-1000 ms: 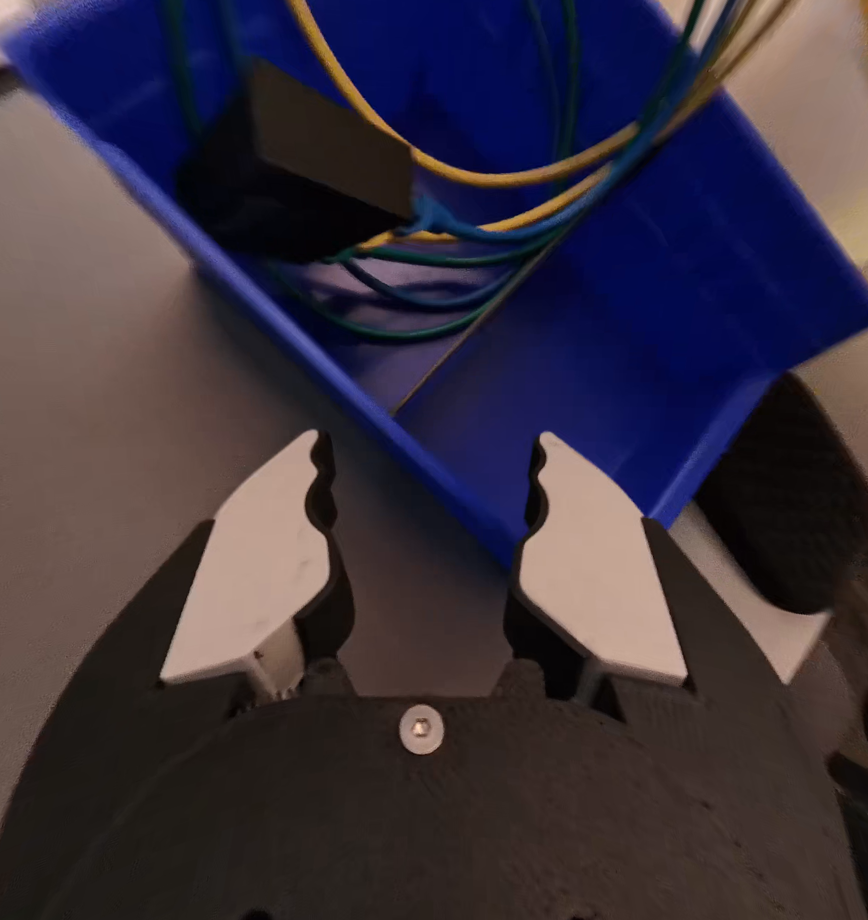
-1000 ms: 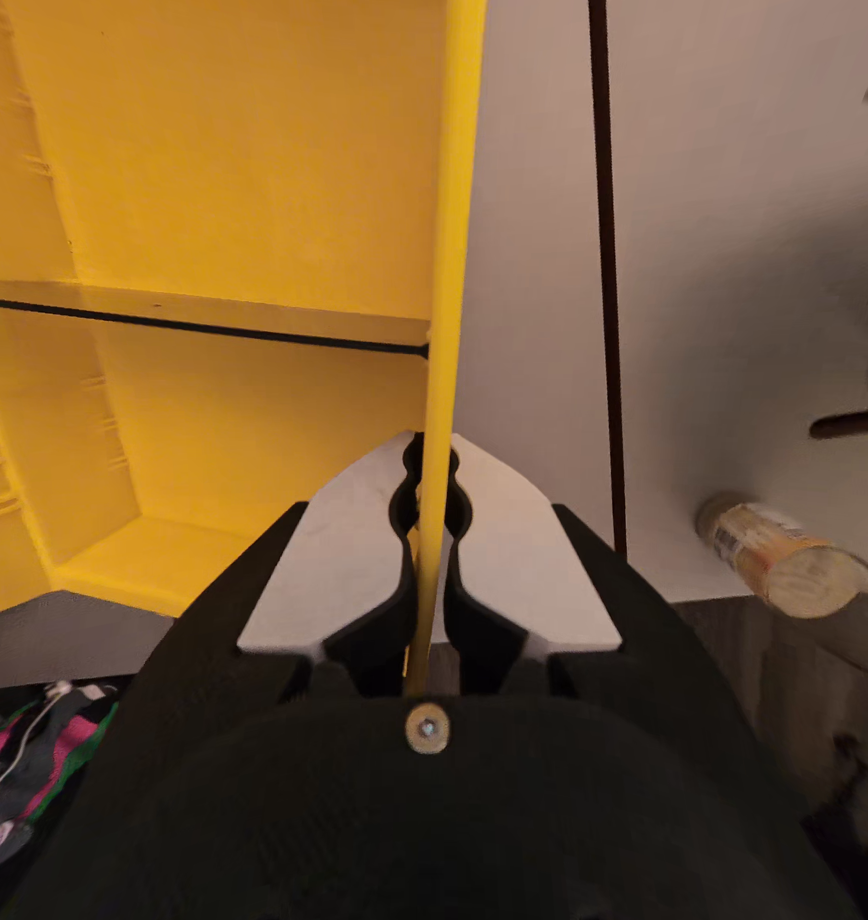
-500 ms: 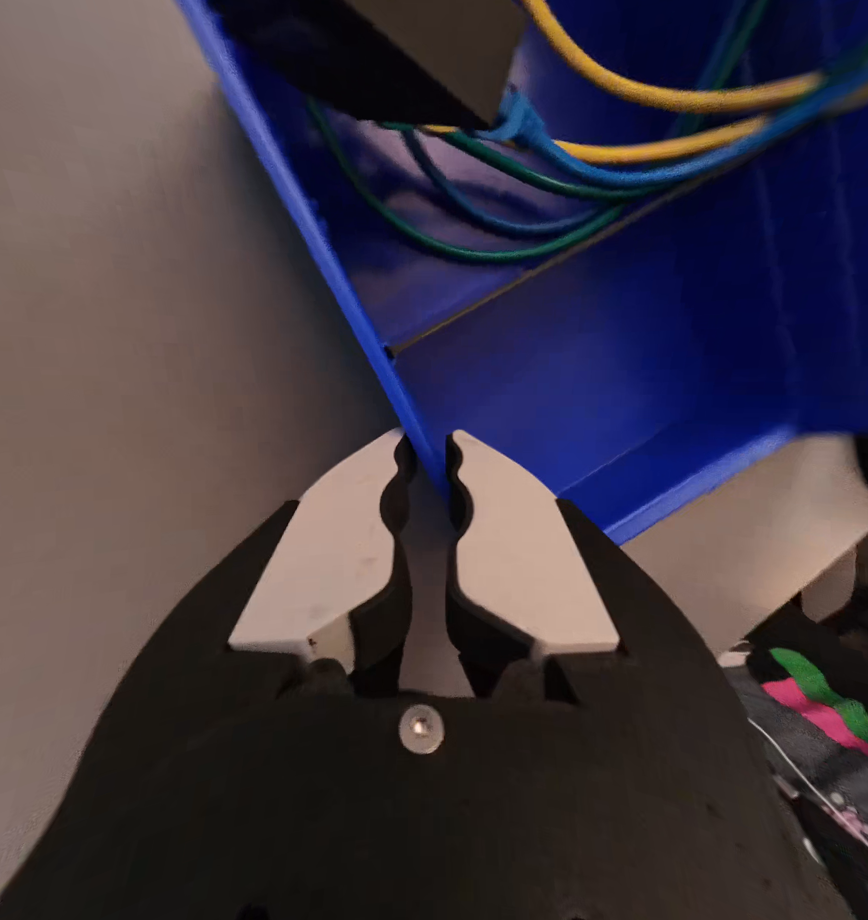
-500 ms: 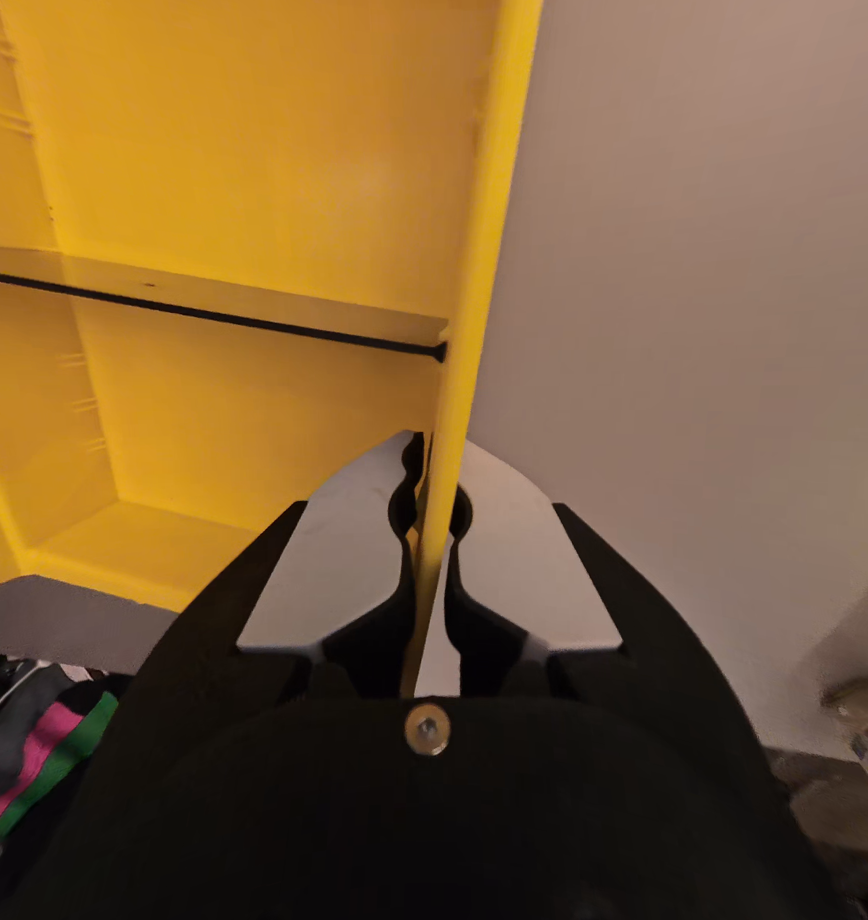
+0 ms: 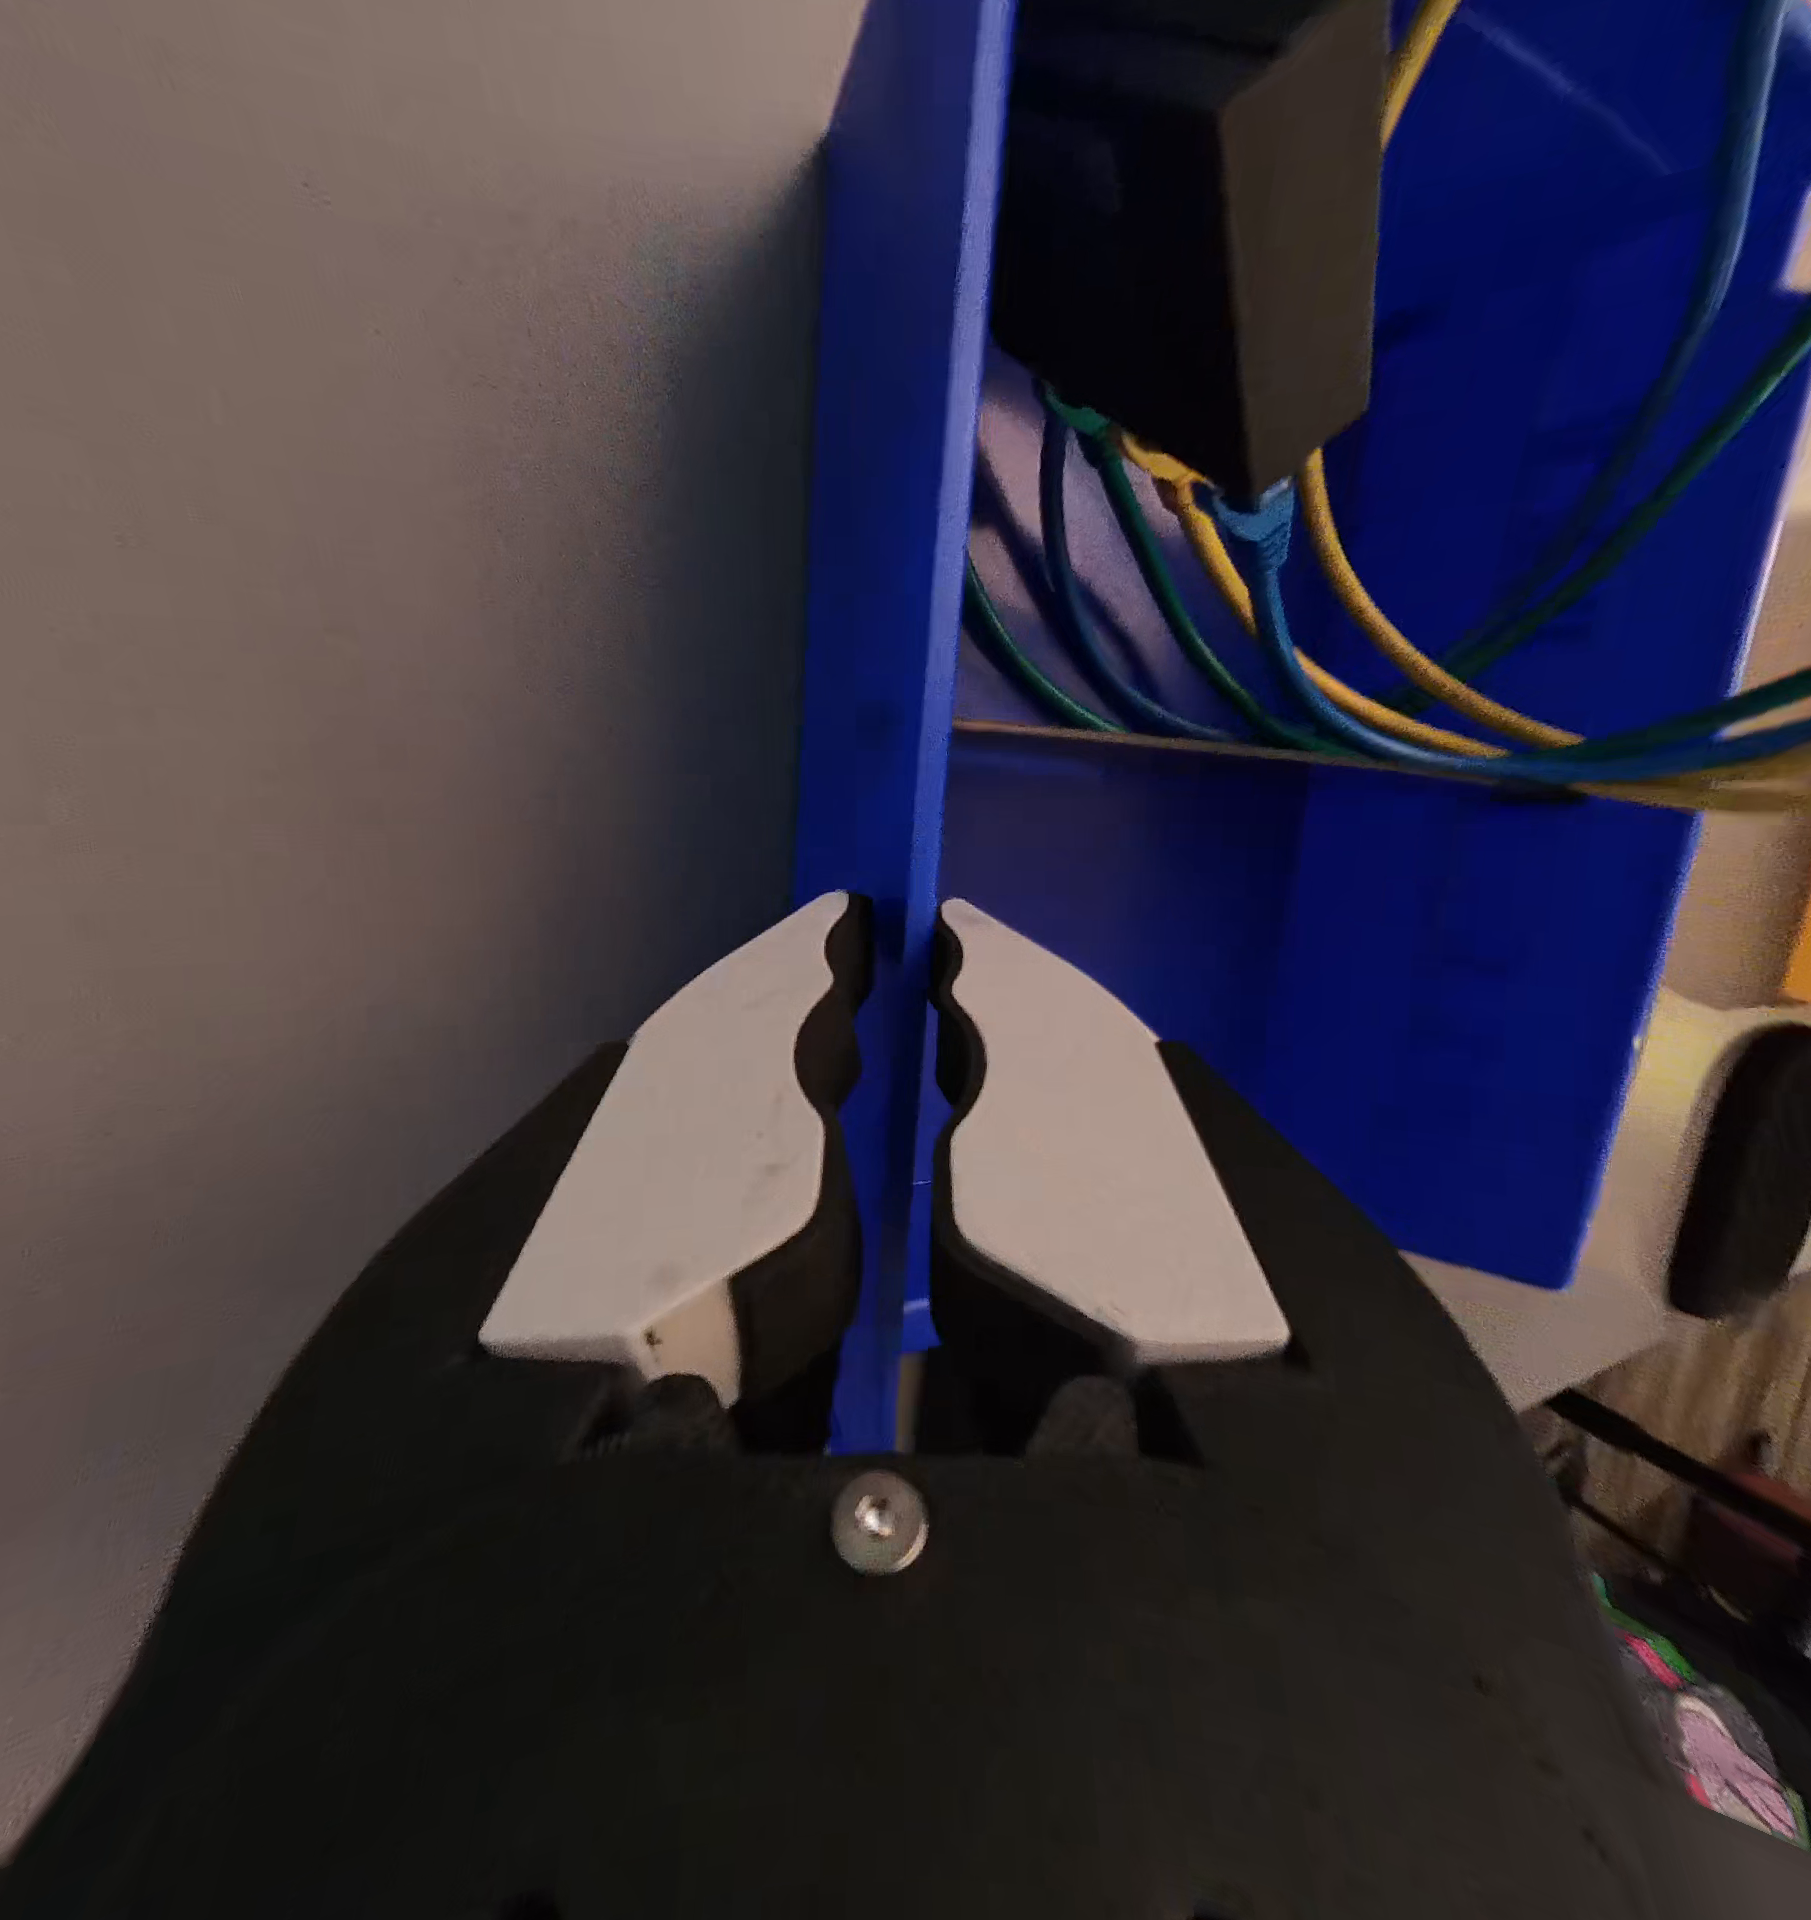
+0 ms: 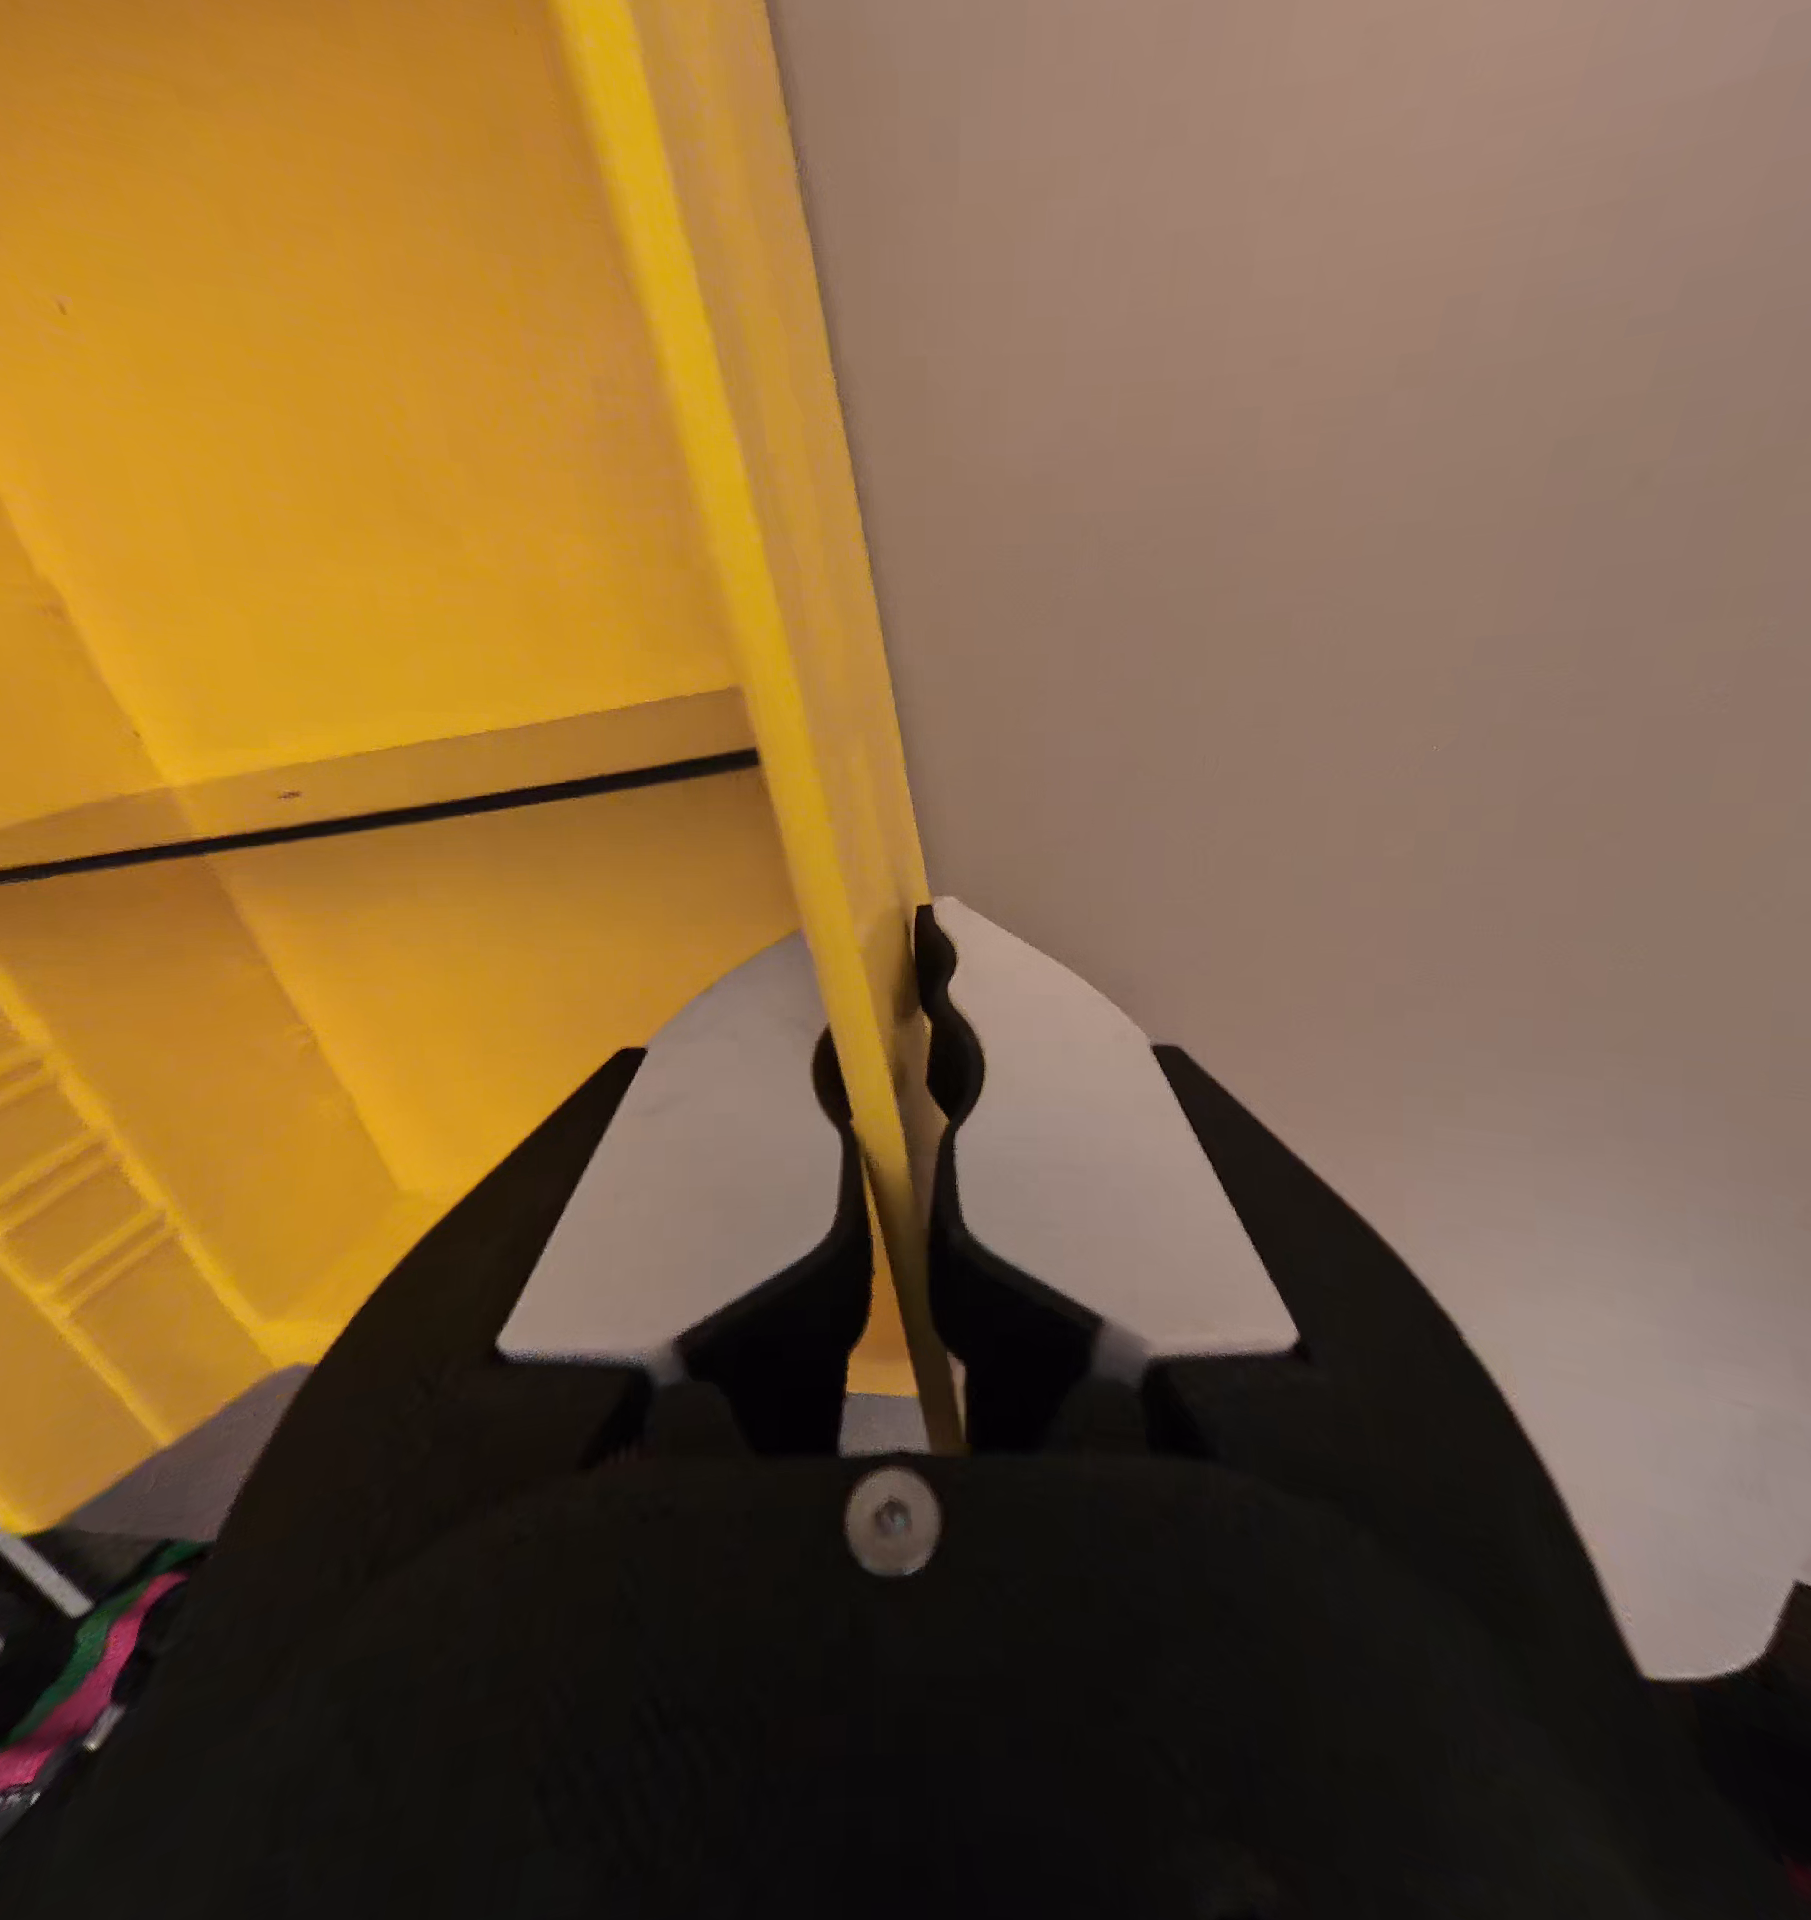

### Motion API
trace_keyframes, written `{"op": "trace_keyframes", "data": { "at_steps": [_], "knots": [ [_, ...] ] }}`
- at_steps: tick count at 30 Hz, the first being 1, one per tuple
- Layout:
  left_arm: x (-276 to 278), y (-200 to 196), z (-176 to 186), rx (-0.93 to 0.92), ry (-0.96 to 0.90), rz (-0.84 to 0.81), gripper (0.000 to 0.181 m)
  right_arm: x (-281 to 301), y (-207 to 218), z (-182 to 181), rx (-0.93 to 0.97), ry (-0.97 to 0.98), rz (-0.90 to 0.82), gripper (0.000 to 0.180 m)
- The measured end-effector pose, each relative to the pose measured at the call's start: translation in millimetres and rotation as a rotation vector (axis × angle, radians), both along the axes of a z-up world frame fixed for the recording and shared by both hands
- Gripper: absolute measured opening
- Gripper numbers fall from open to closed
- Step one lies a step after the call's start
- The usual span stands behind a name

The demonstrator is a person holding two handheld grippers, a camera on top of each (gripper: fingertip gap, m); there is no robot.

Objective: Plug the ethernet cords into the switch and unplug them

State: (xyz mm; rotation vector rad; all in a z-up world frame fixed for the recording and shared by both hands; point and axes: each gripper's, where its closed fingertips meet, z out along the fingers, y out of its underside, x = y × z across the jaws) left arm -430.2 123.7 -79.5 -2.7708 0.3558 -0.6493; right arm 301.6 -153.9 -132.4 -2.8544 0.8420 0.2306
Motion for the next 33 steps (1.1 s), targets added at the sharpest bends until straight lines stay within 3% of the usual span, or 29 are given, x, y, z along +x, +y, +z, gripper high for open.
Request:
{"op": "trace_keyframes", "data": {
  "at_steps": [13,25,33],
  "knots": [
    [-21,12,-1,0.094,0.081,-0.012,0.005,-5,-5,0,-0.013,-0.046,0.151,0.007],
    [-24,25,-1,0.129,0.025,0.049,0.007,-7,6,0,-0.003,-0.069,0.348,0.007],
    [-19,12,-2,0.097,0.024,0.004,0.008,-7,6,0,0.002,-0.071,0.354,0.008]
  ]
}}
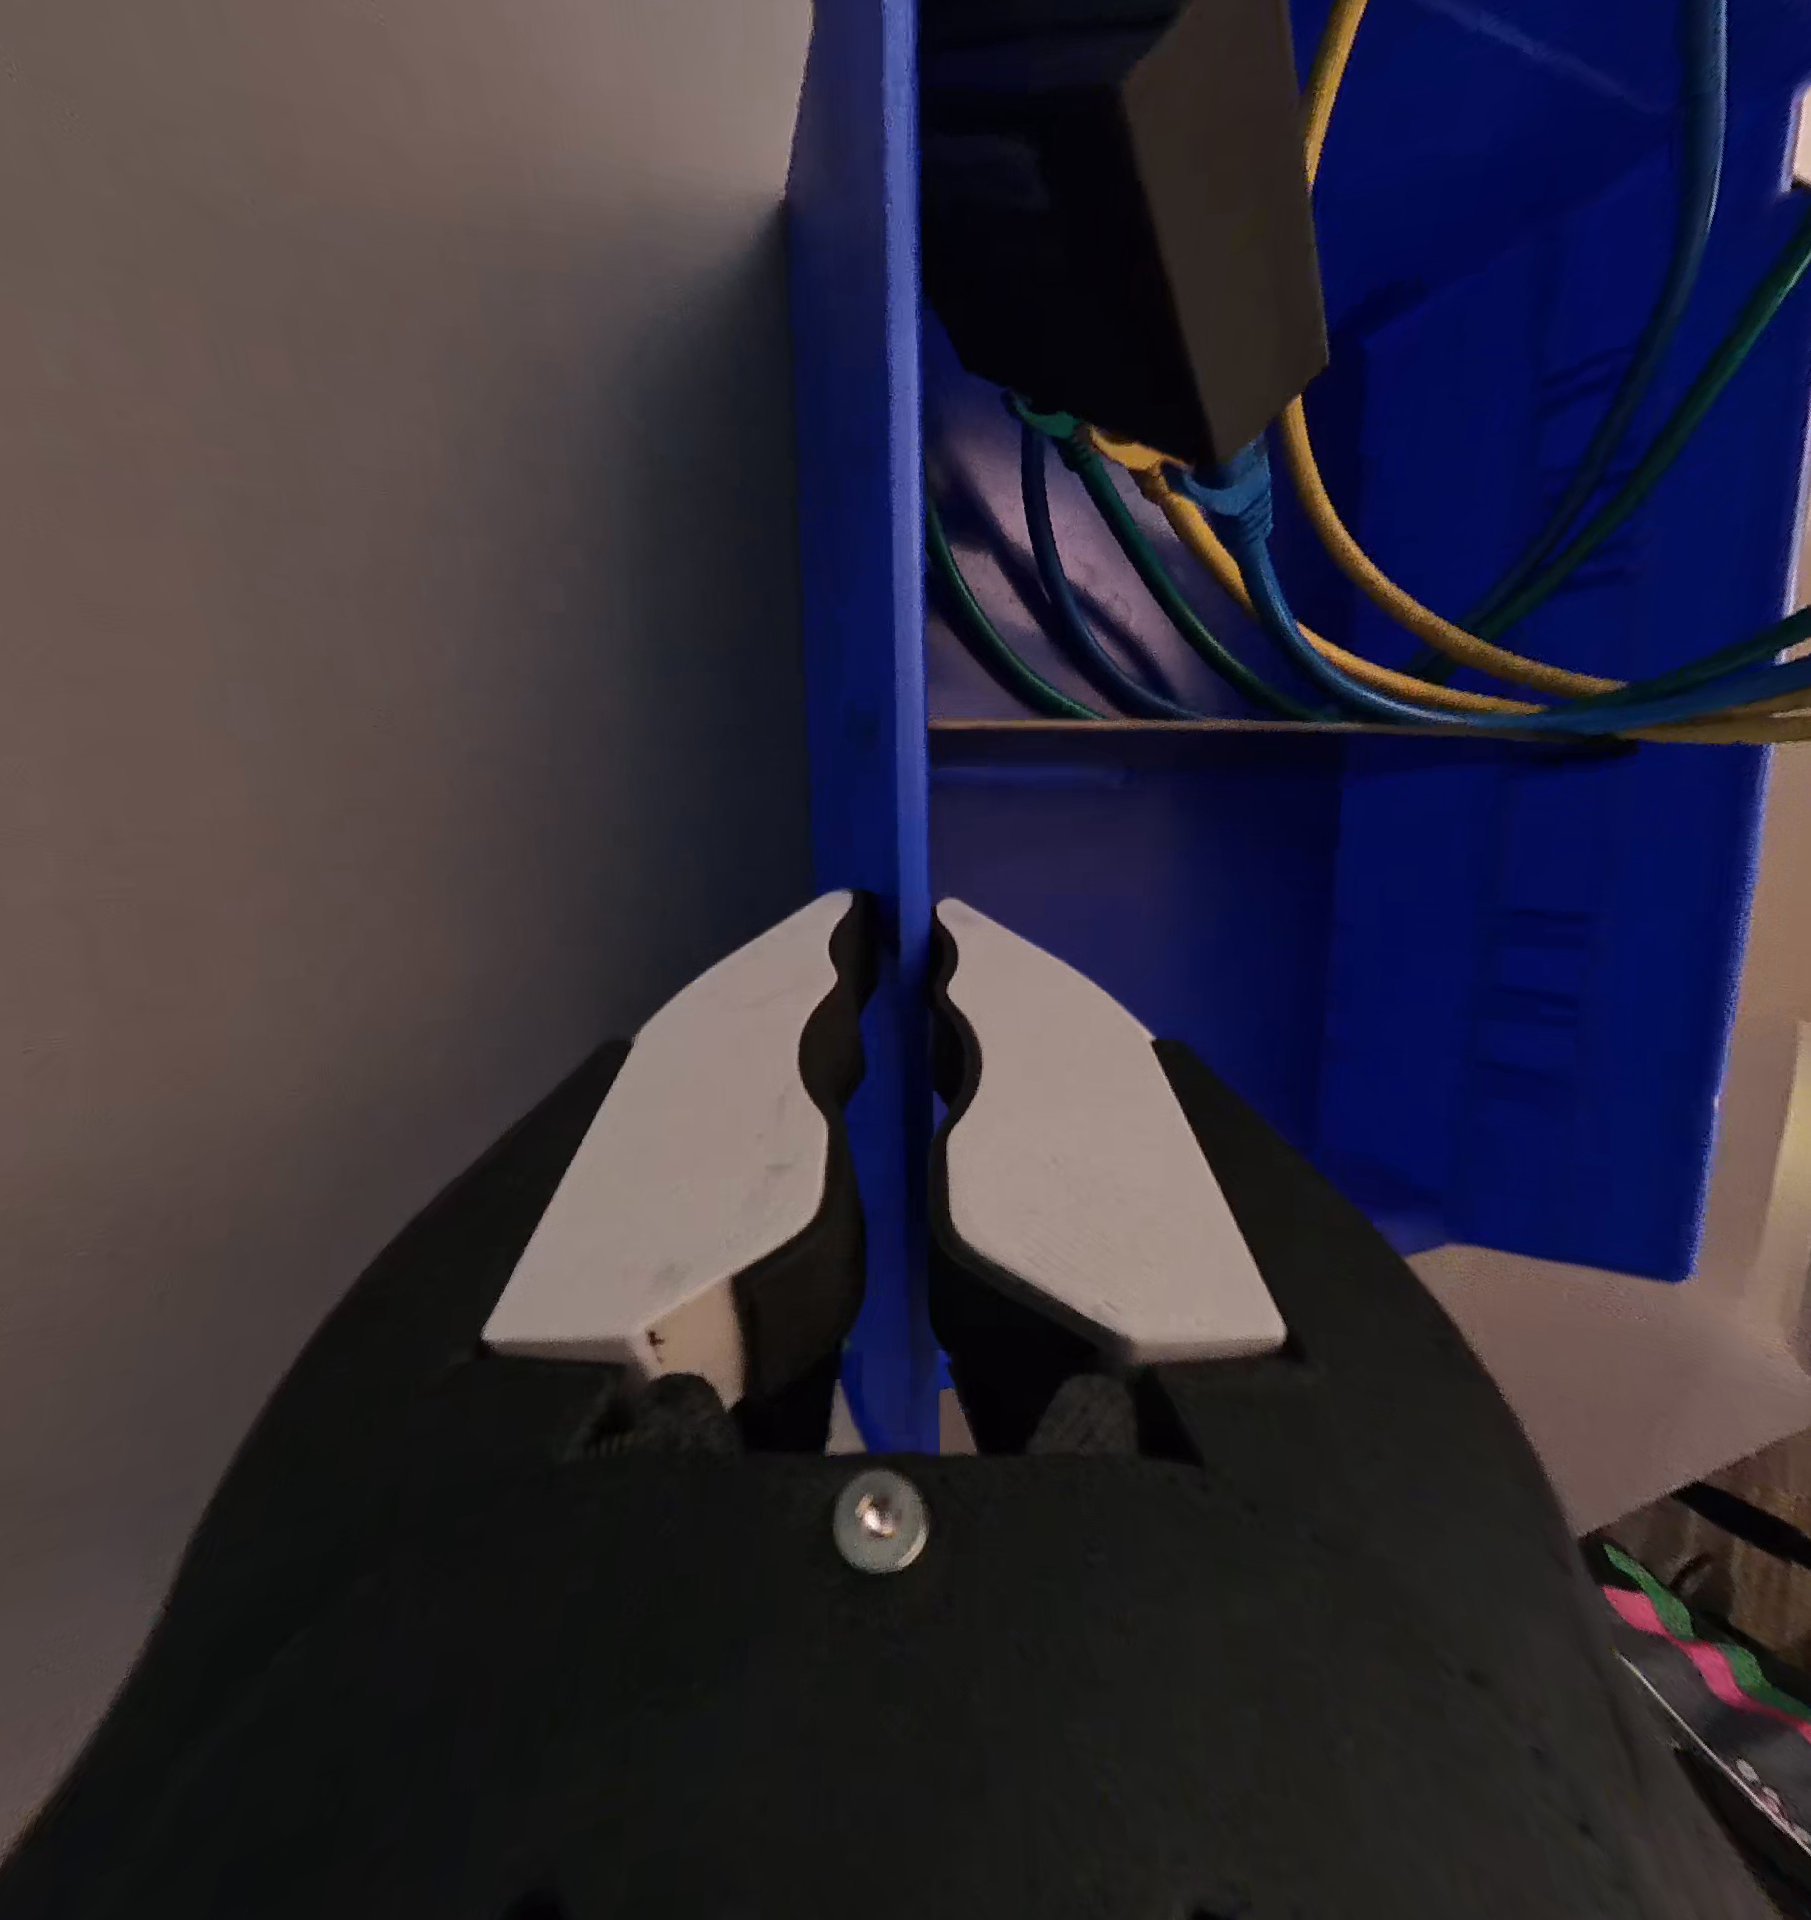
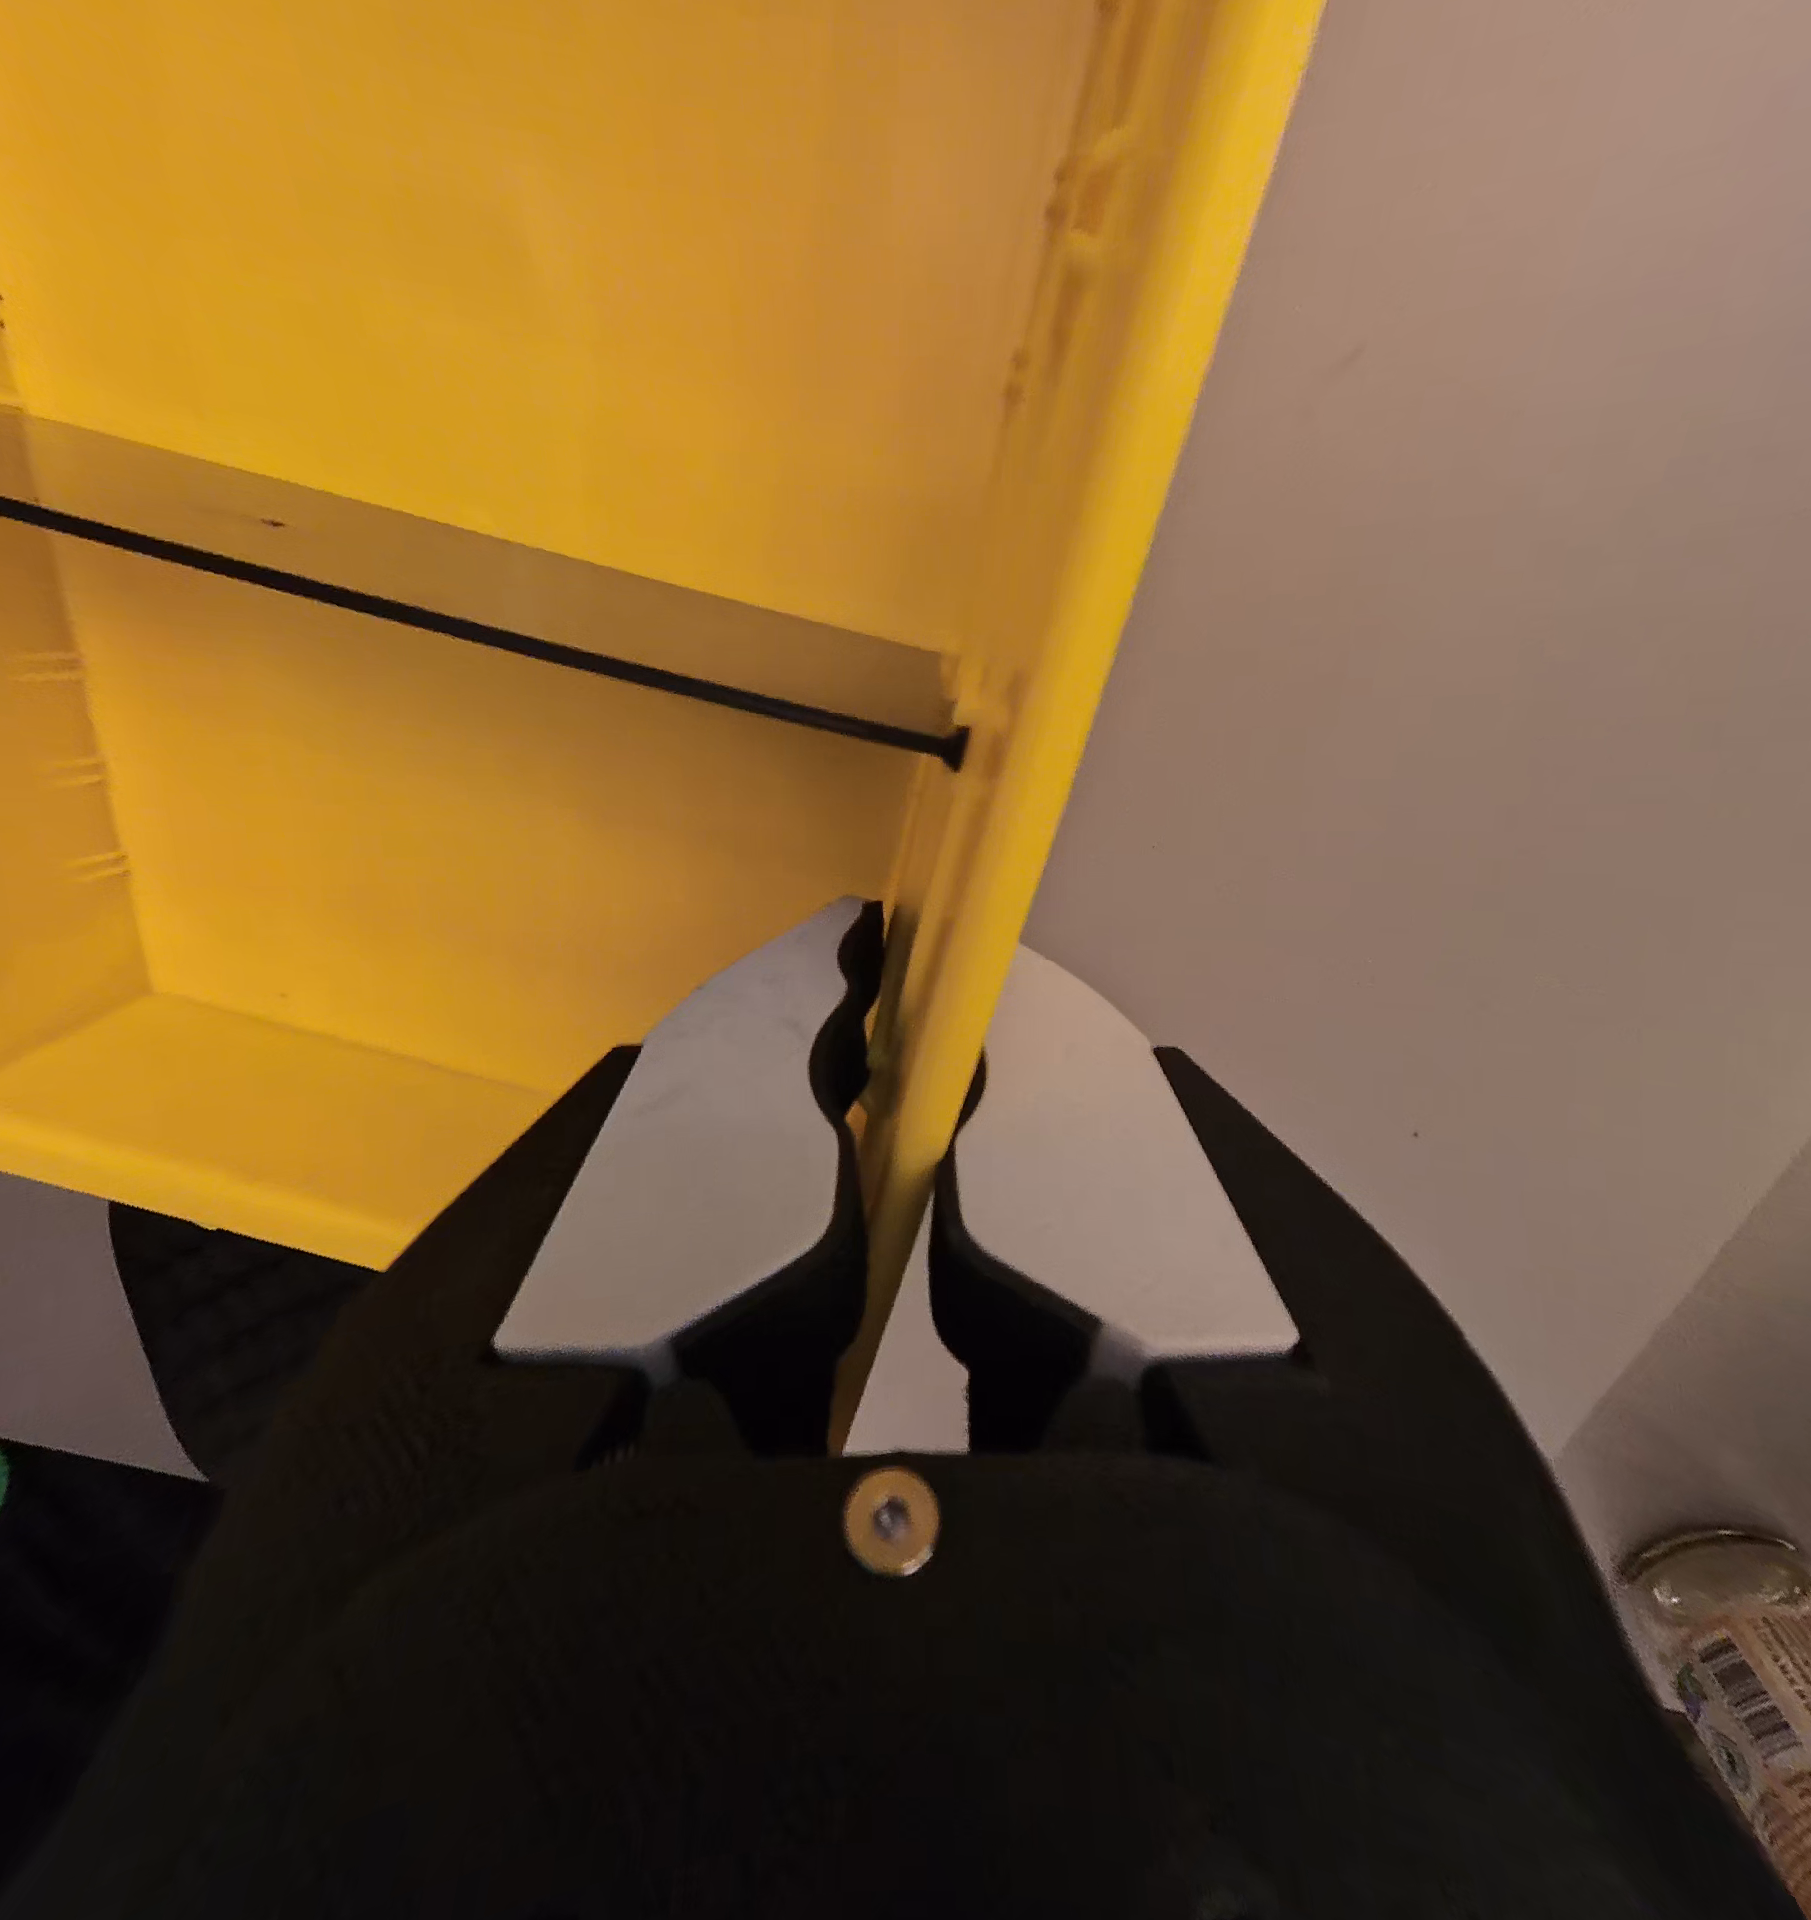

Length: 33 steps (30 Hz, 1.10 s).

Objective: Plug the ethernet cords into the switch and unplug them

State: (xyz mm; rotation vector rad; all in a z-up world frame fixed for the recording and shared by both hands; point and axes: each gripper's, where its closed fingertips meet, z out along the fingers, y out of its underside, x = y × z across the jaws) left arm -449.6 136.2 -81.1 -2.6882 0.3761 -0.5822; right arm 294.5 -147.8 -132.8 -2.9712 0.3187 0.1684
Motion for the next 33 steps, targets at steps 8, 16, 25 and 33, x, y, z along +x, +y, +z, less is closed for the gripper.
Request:
{"op": "trace_keyframes", "data": {
  "at_steps": [8,16,25,33],
  "knots": [
    [-3,-5,11,0.044,0.082,-0.031,0.006,13,-2,0,0.024,-0.161,-0.036,0.038],
    [51,45,158,0.870,-0.003,-0.322,0.061,1,-9,74,0.444,-0.594,0.033,0.058],
    [80,52,68,0.826,0.830,-1.269,0.071,-78,-39,141,0.961,-0.462,0.038,0.064],
    [56,89,14,0.681,1.263,-1.618,0.065,-107,-74,123,0.984,-0.443,-0.015,0.063]
  ]
}}
